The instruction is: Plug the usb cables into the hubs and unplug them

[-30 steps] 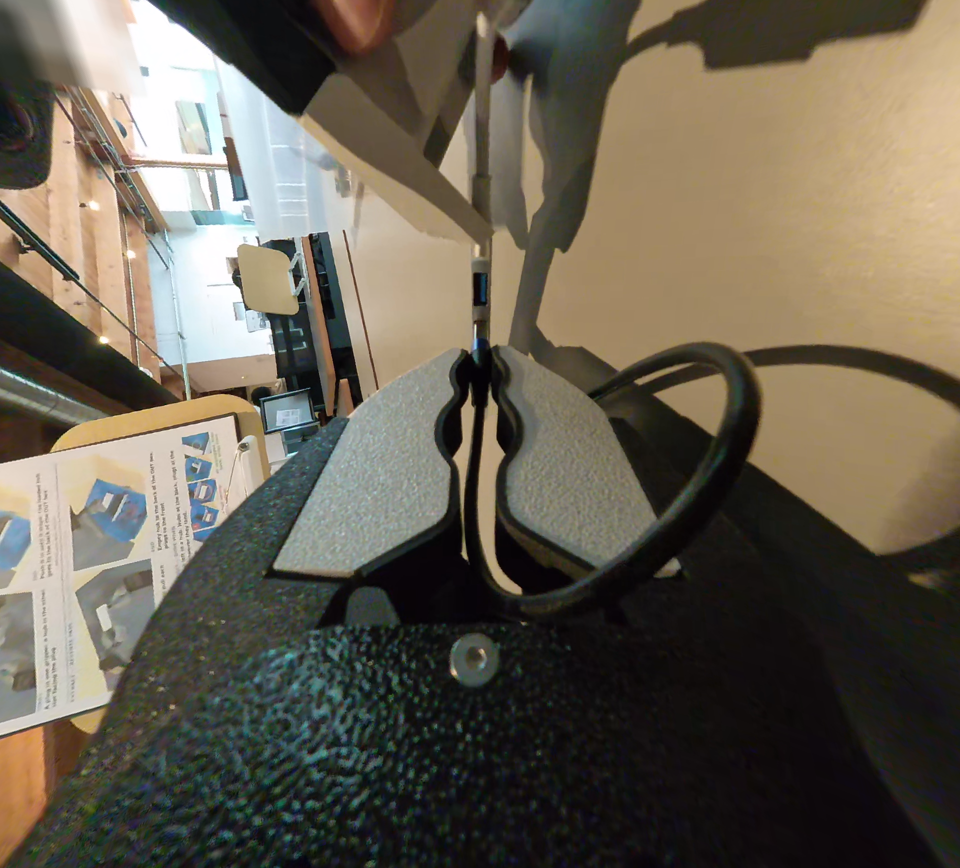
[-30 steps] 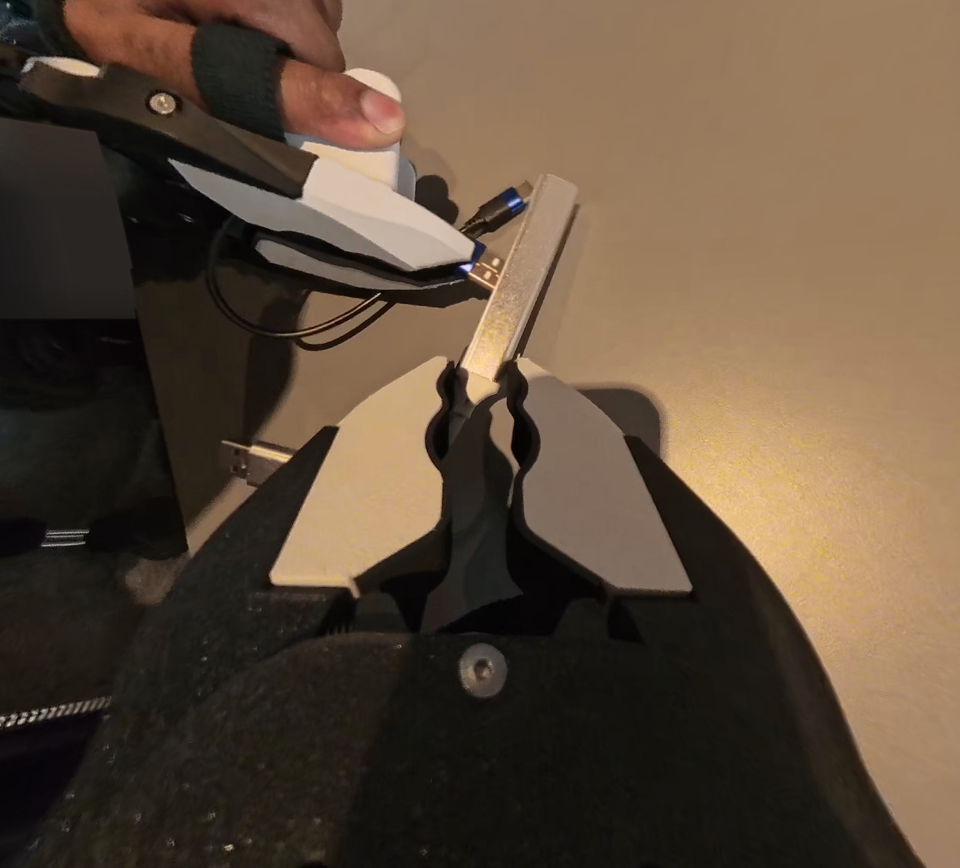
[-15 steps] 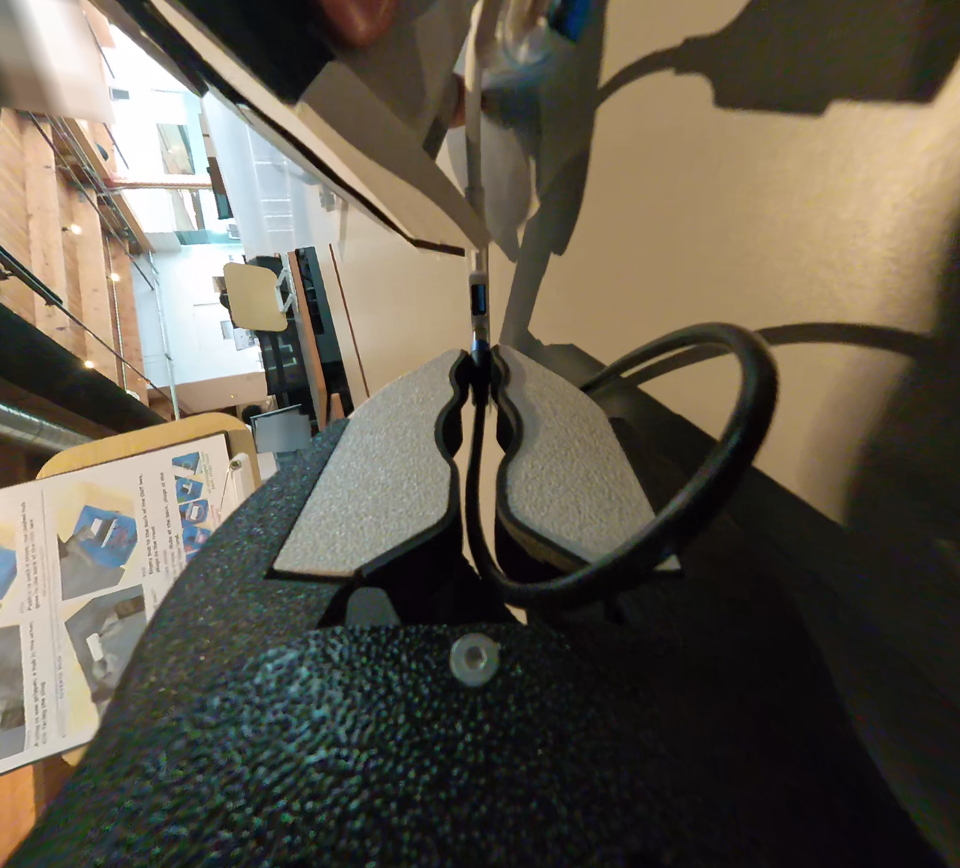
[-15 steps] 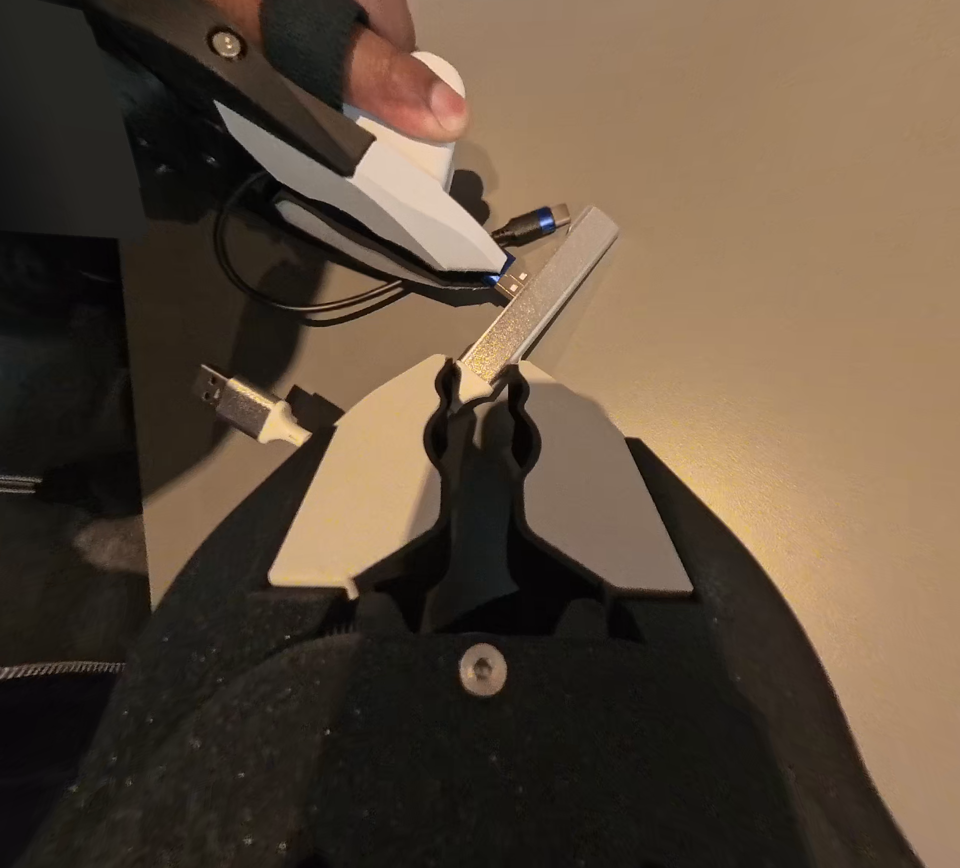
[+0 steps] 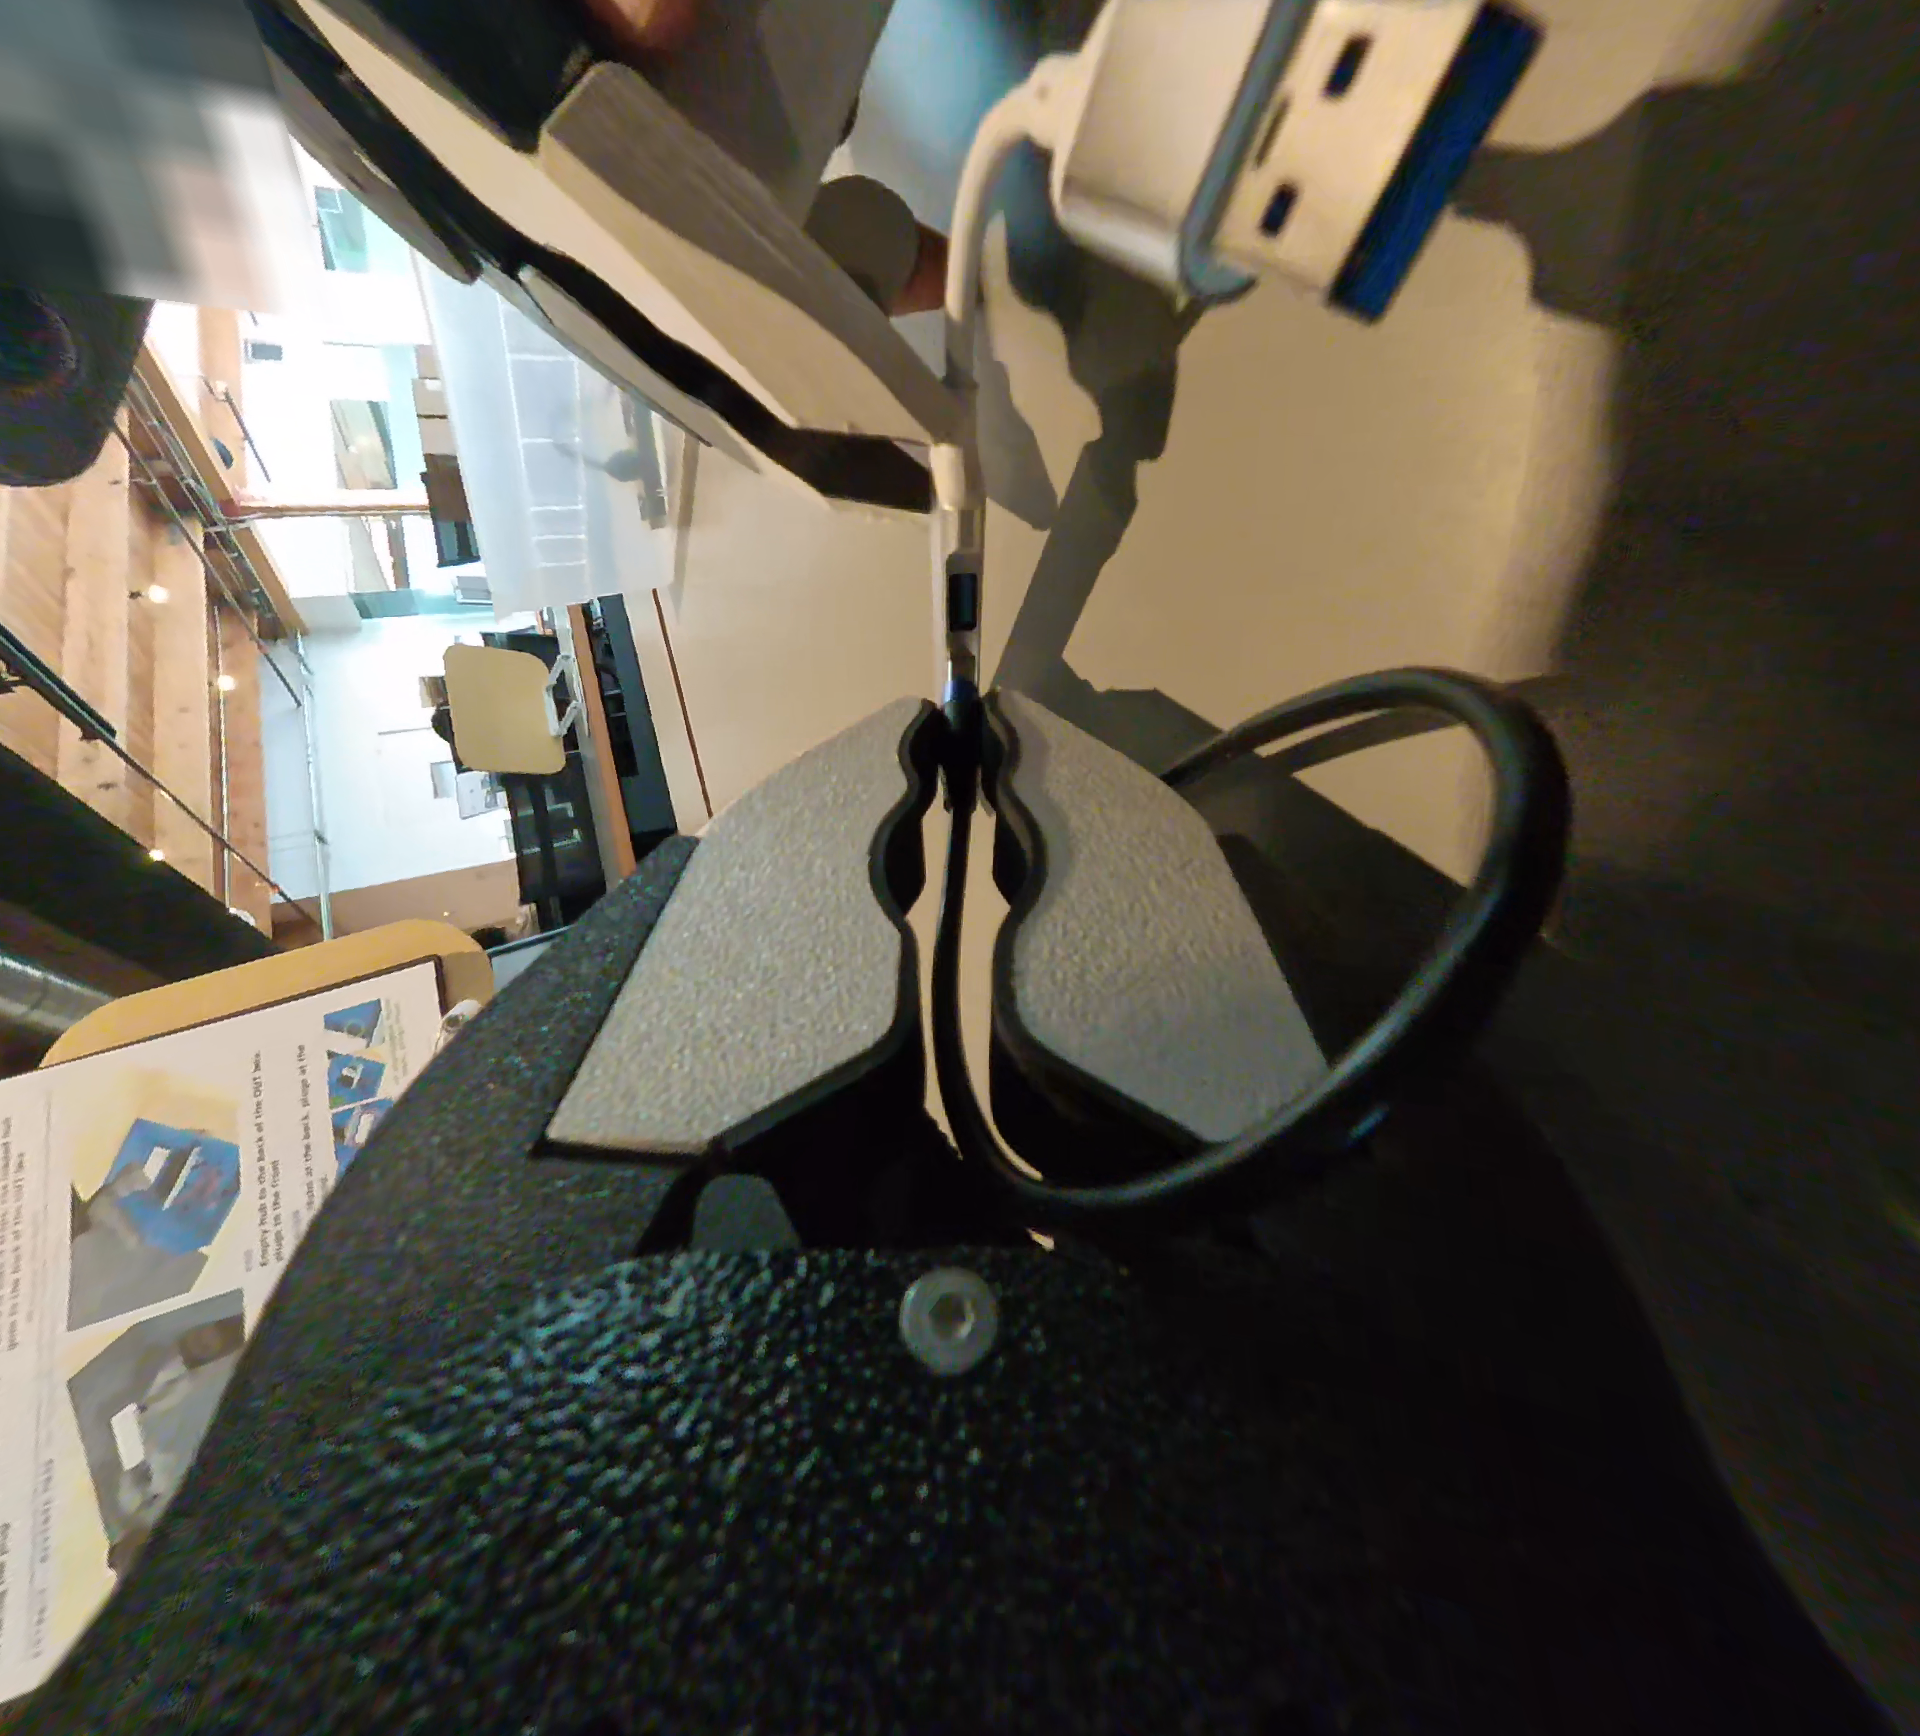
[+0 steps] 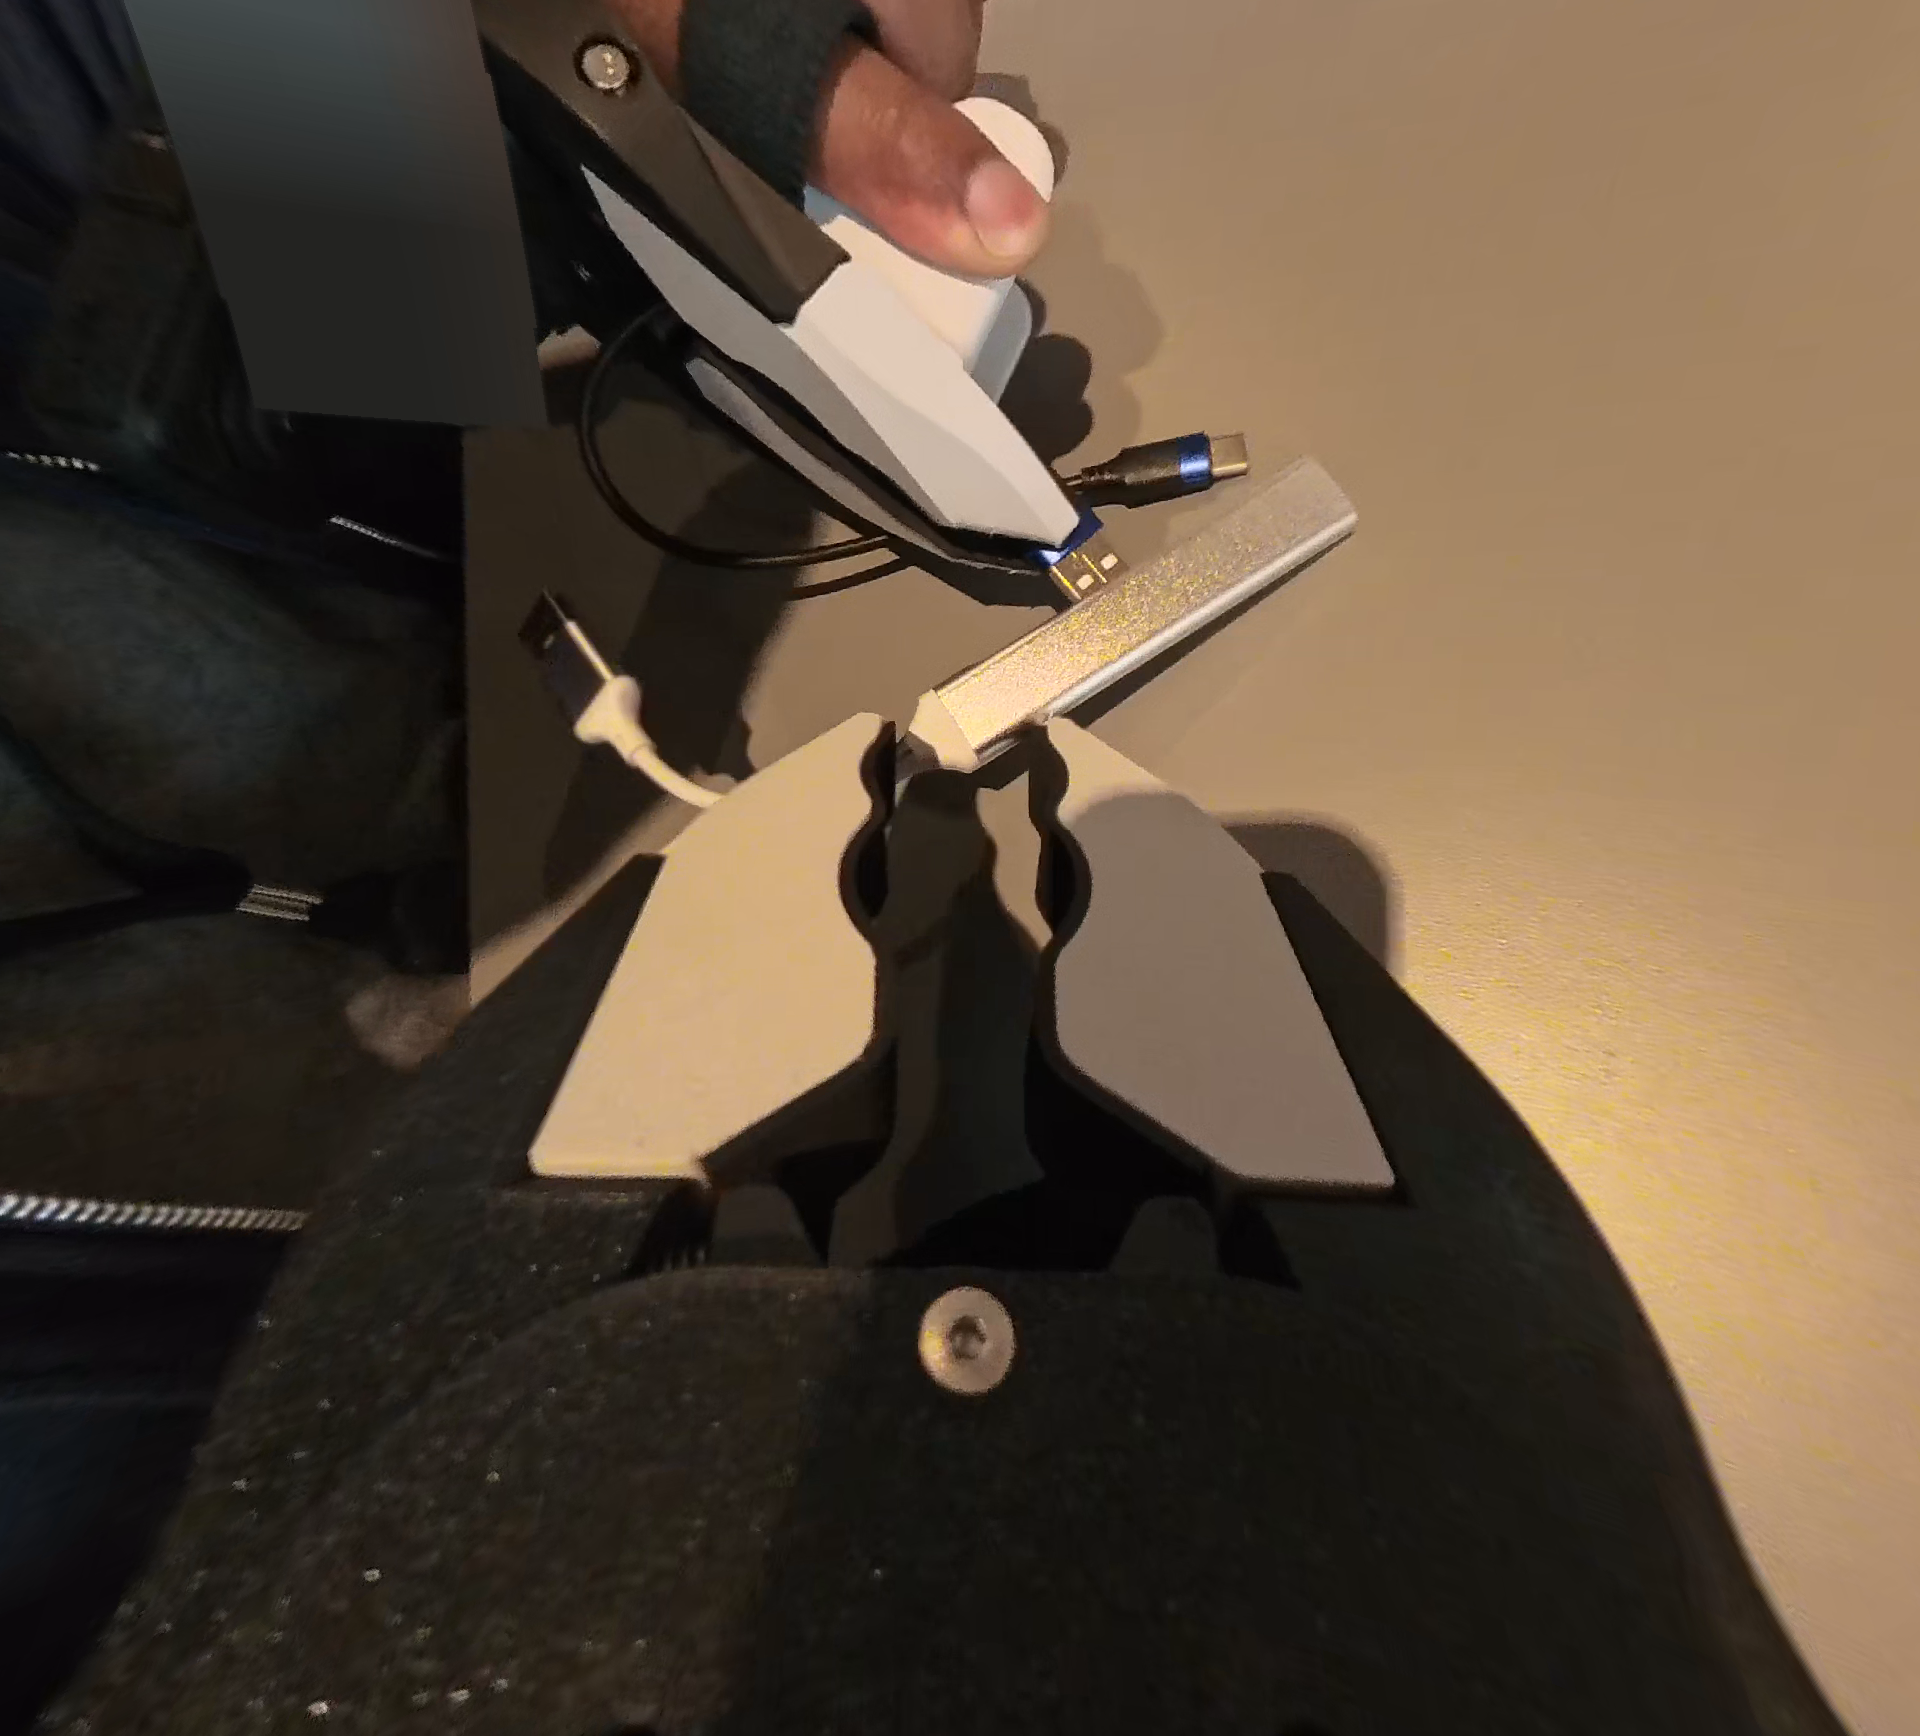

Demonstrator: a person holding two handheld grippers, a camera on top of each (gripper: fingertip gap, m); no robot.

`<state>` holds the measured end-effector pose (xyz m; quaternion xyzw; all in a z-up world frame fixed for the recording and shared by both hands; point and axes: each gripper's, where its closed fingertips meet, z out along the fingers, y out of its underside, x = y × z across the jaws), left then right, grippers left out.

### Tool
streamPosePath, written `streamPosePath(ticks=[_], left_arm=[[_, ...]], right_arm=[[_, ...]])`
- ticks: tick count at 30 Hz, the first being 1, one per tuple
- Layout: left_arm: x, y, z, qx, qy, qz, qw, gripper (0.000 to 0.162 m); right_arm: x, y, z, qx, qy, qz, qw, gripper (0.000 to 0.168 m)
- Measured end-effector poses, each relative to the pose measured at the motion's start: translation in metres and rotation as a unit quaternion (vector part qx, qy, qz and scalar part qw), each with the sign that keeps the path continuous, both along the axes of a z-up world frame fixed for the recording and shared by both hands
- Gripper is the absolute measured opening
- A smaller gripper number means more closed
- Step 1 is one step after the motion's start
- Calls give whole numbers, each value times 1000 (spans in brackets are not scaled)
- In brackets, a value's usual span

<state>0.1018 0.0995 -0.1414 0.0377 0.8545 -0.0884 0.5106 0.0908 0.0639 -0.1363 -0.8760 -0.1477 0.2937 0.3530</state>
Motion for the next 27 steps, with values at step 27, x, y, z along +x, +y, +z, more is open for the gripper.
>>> streamPosePath(ticks=[27], left_arm=[[-5, -23, -10, 63, -7, -42, 997, 7]], right_arm=[[17, -16, -9, -40, -174, -96, 979, 34]])
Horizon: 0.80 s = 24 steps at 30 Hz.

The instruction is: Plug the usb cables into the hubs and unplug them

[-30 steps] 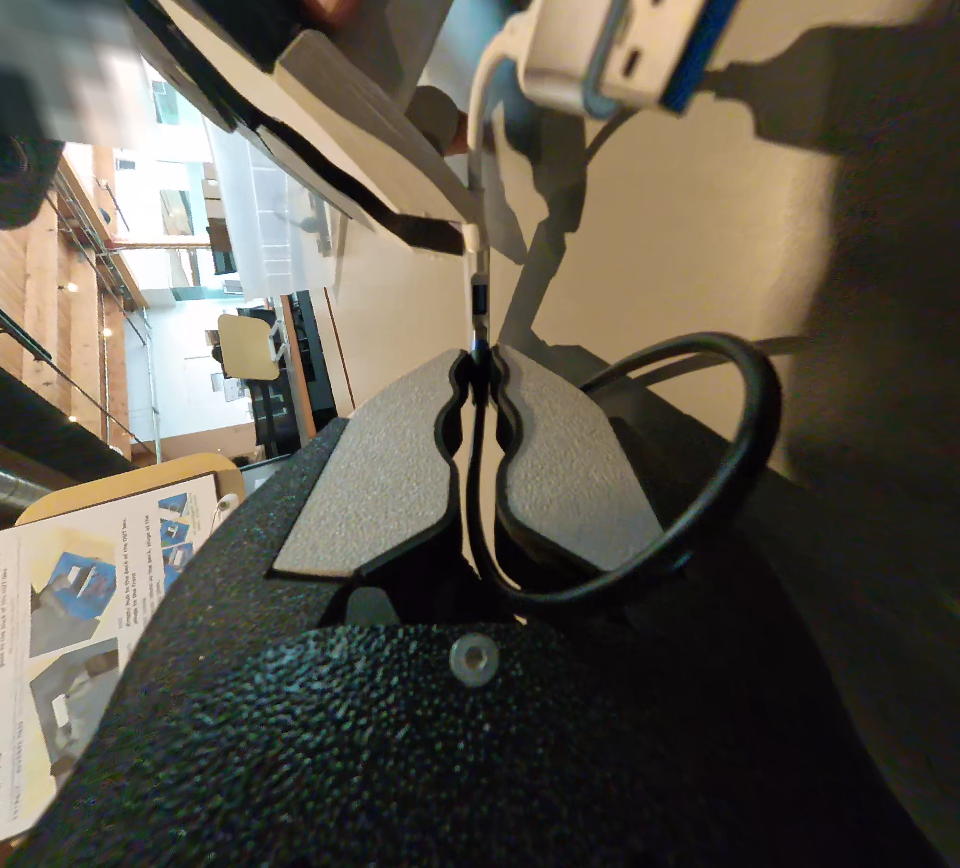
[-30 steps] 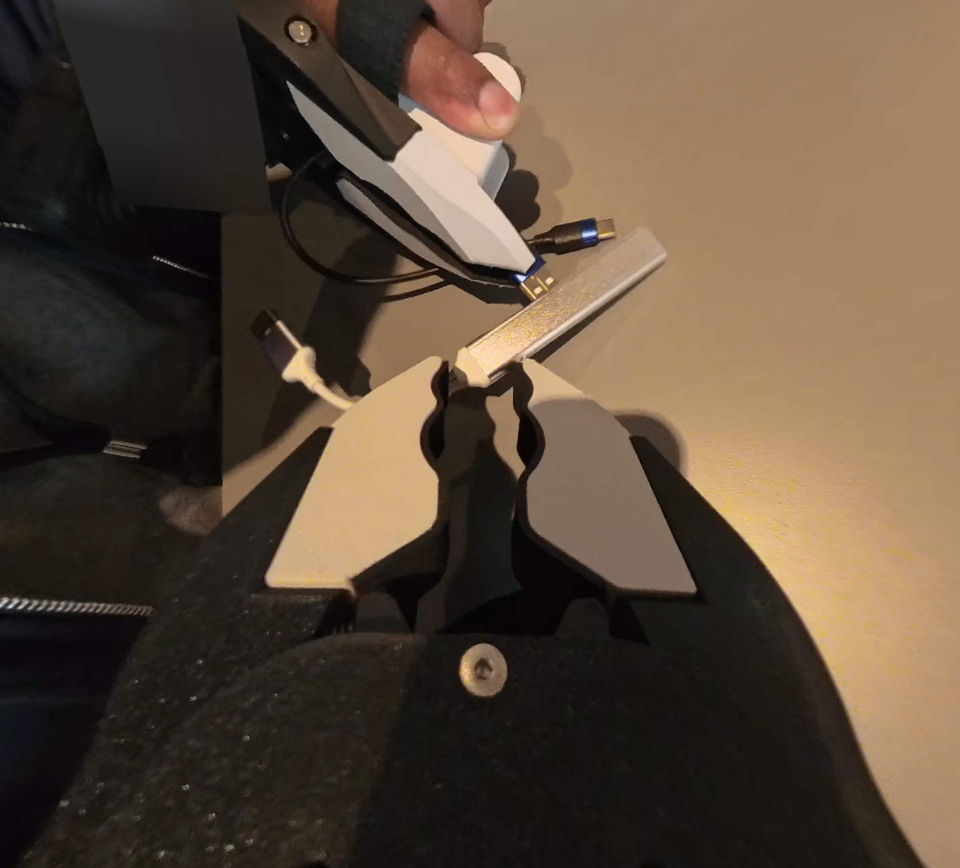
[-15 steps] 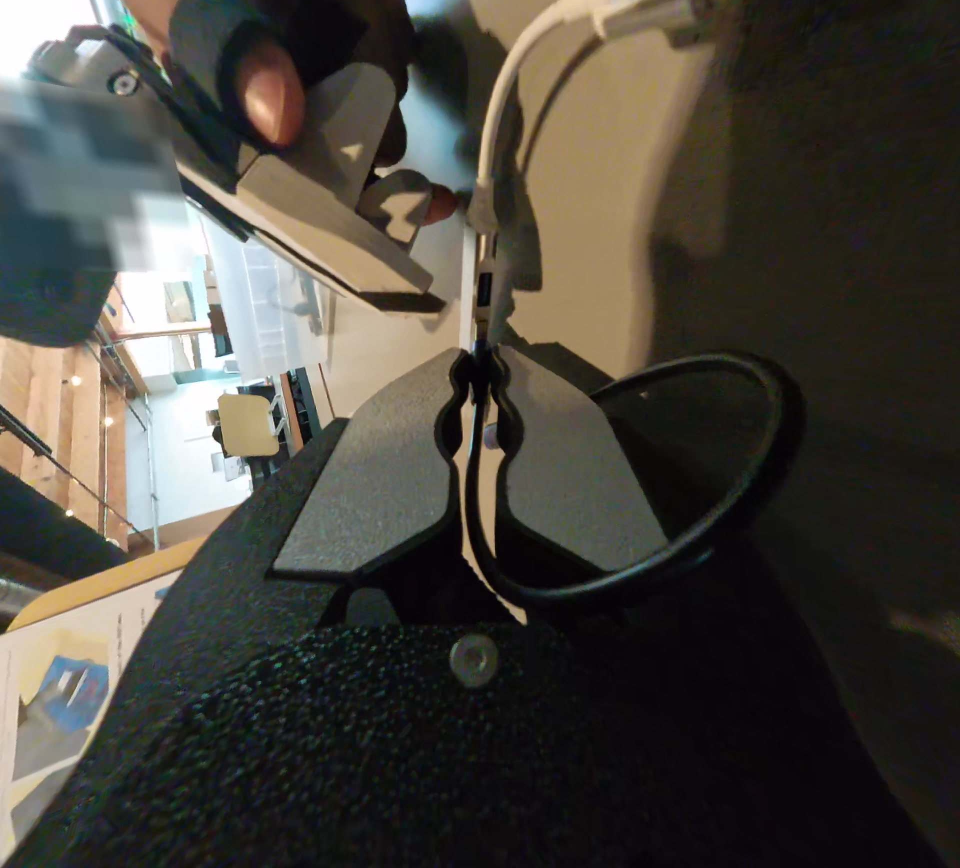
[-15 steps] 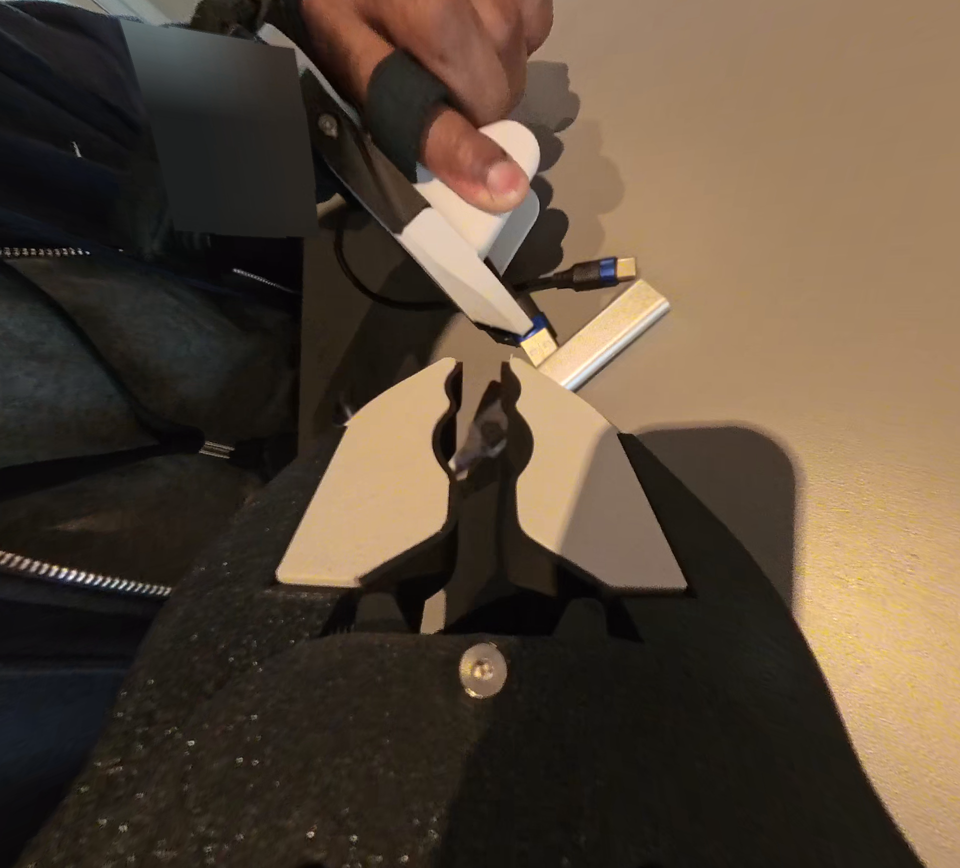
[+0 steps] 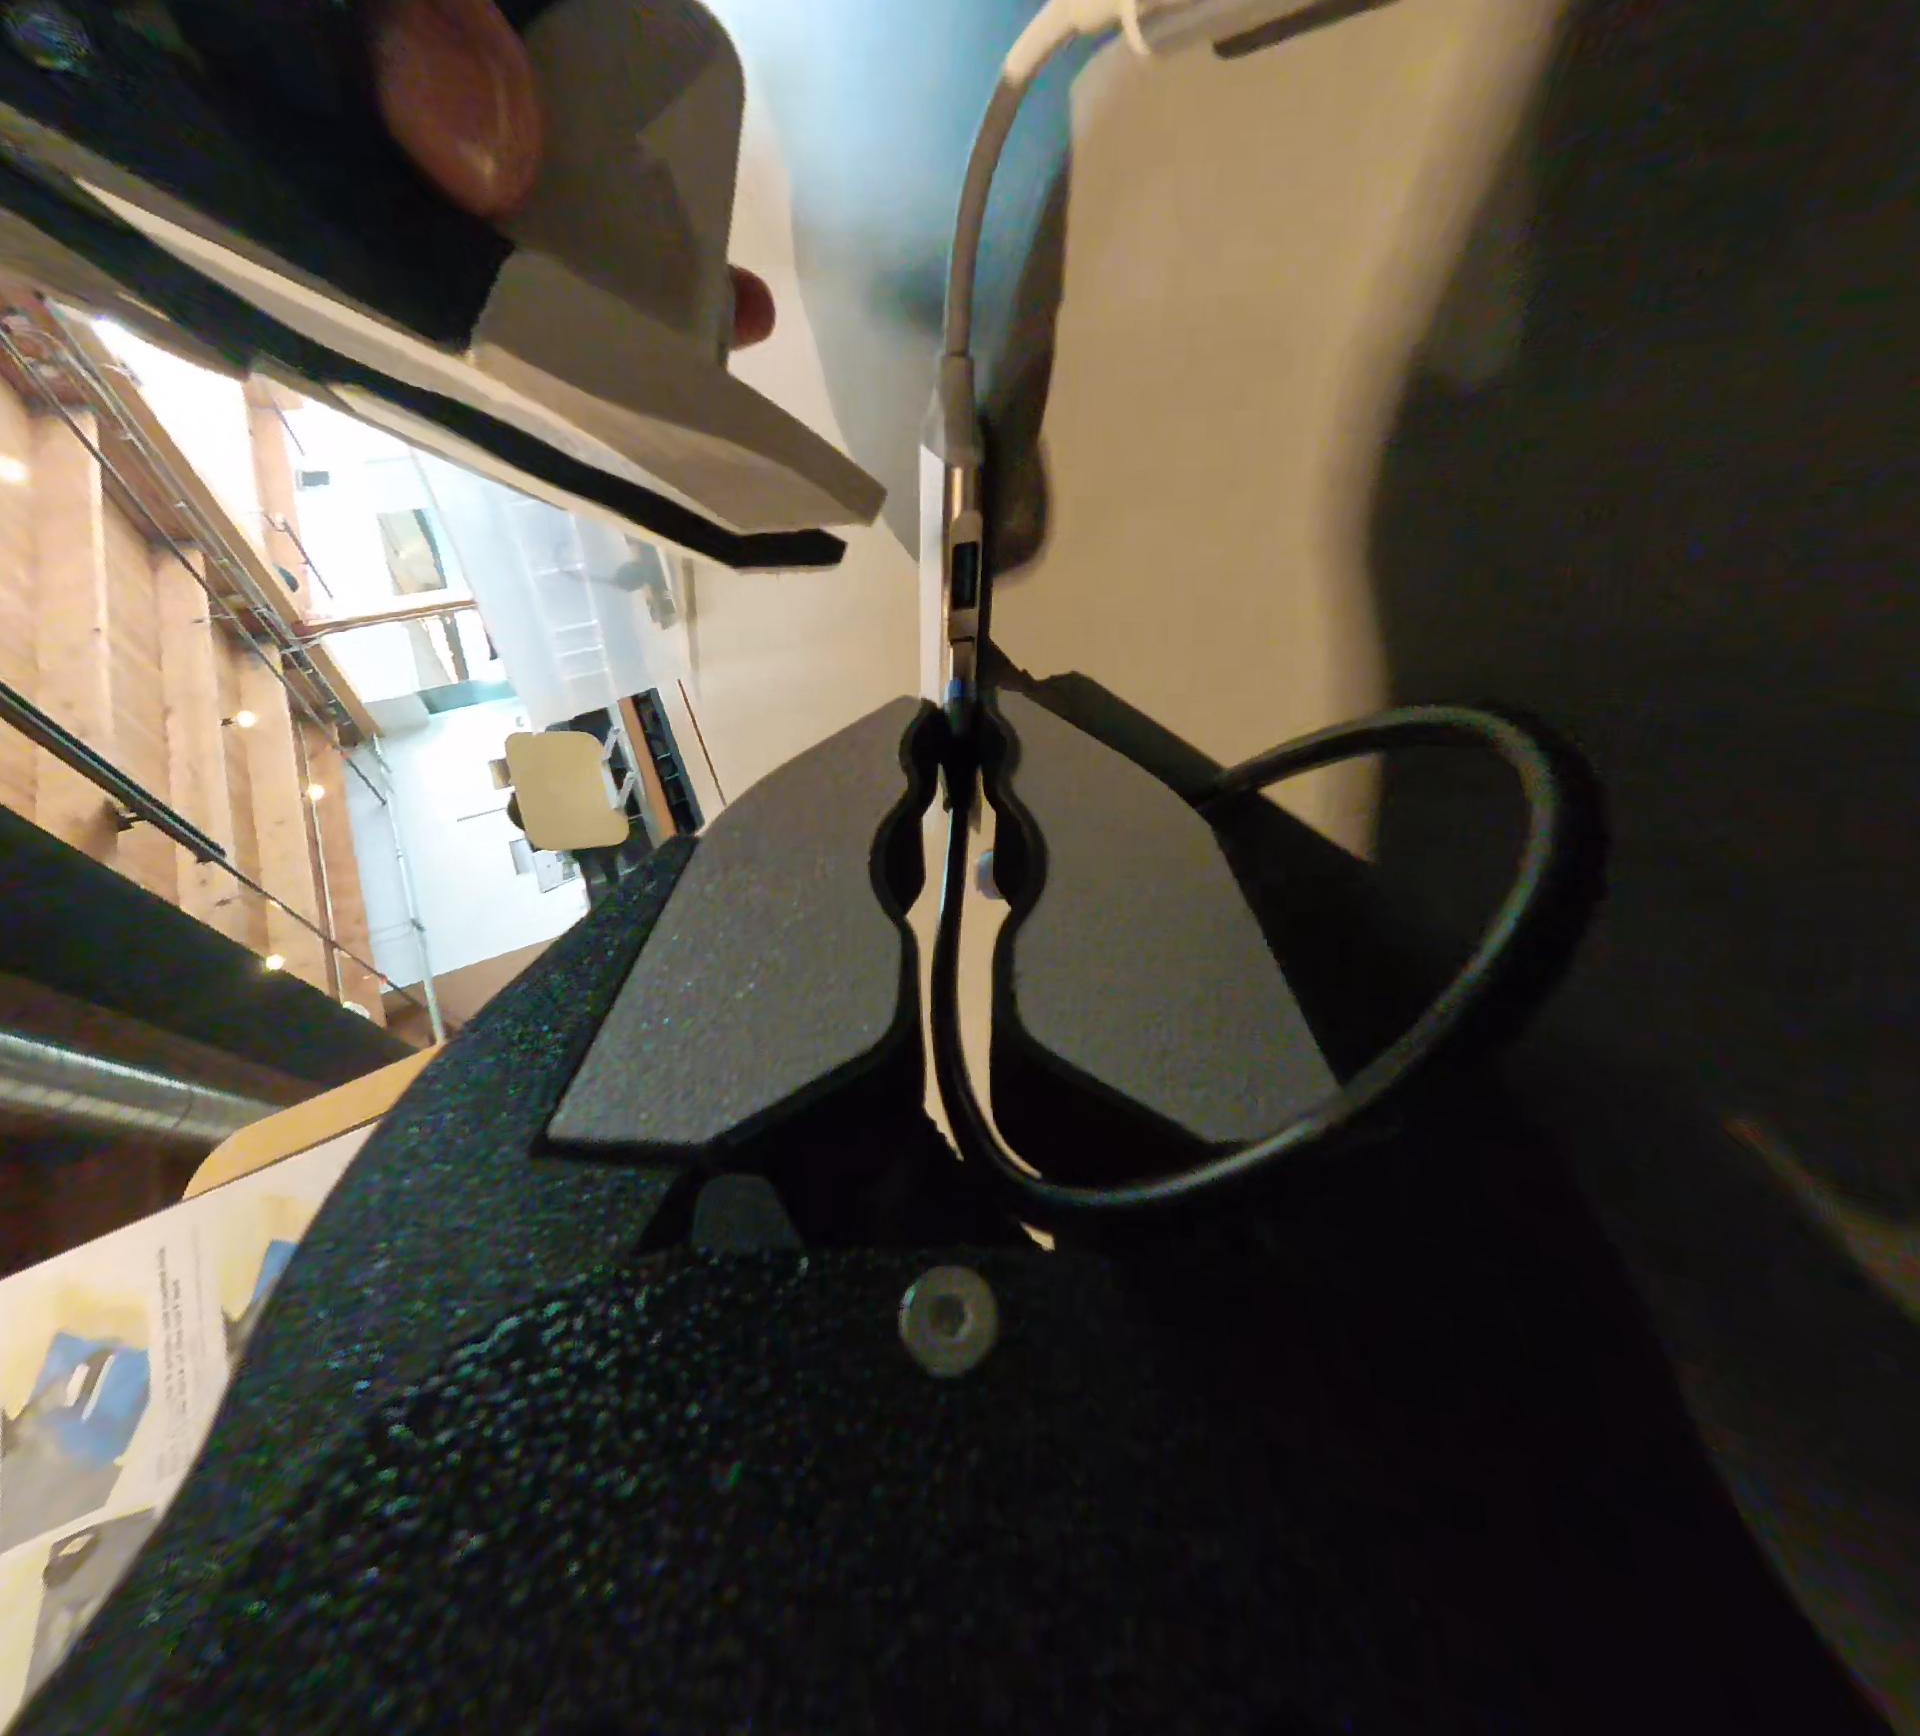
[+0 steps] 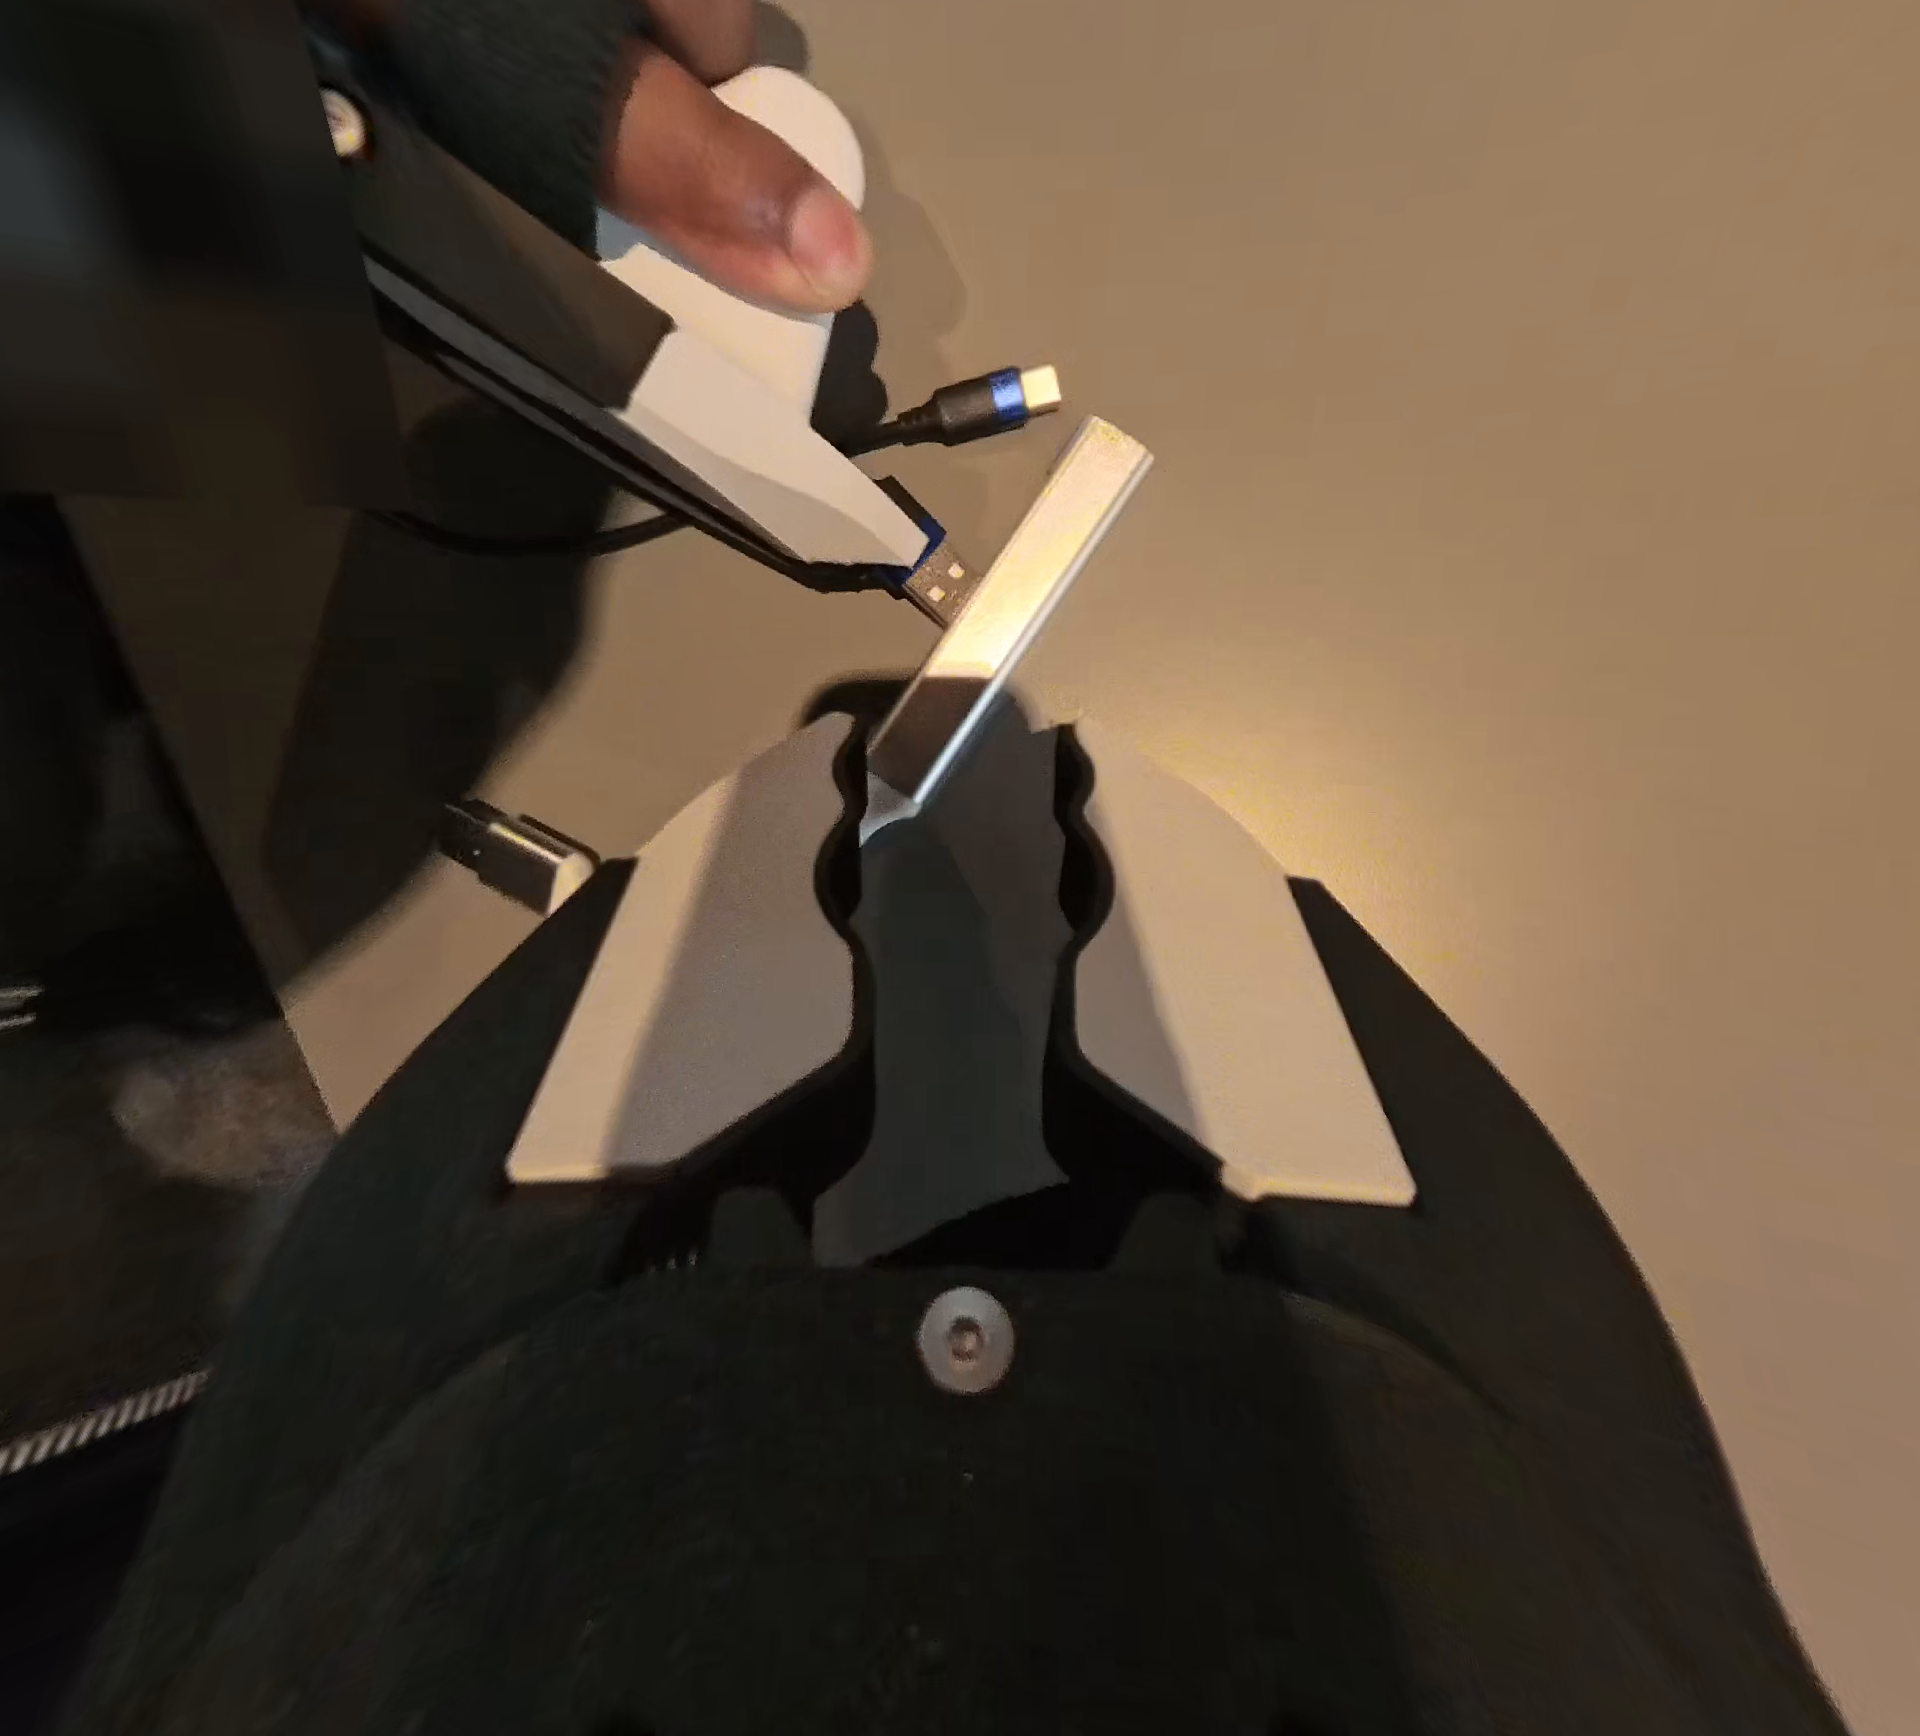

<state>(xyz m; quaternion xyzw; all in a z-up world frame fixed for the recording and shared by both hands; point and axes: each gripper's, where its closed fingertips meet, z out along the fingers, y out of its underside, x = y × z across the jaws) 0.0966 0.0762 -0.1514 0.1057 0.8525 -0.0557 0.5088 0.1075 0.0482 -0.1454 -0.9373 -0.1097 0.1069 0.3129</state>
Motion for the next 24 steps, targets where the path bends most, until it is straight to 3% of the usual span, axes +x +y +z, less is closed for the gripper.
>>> streamPosePath(ticks=[7, 24], left_arm=[[3, -2, 0, 16, -16, 6, 1000, 7], [13, 1, 1, 36, -33, 12, 999, 8]], right_arm=[[-4, -1, -12, -14, 12, -30, 999, 39], [-5, 4, -6, -27, 94, 42, 994, 36]])
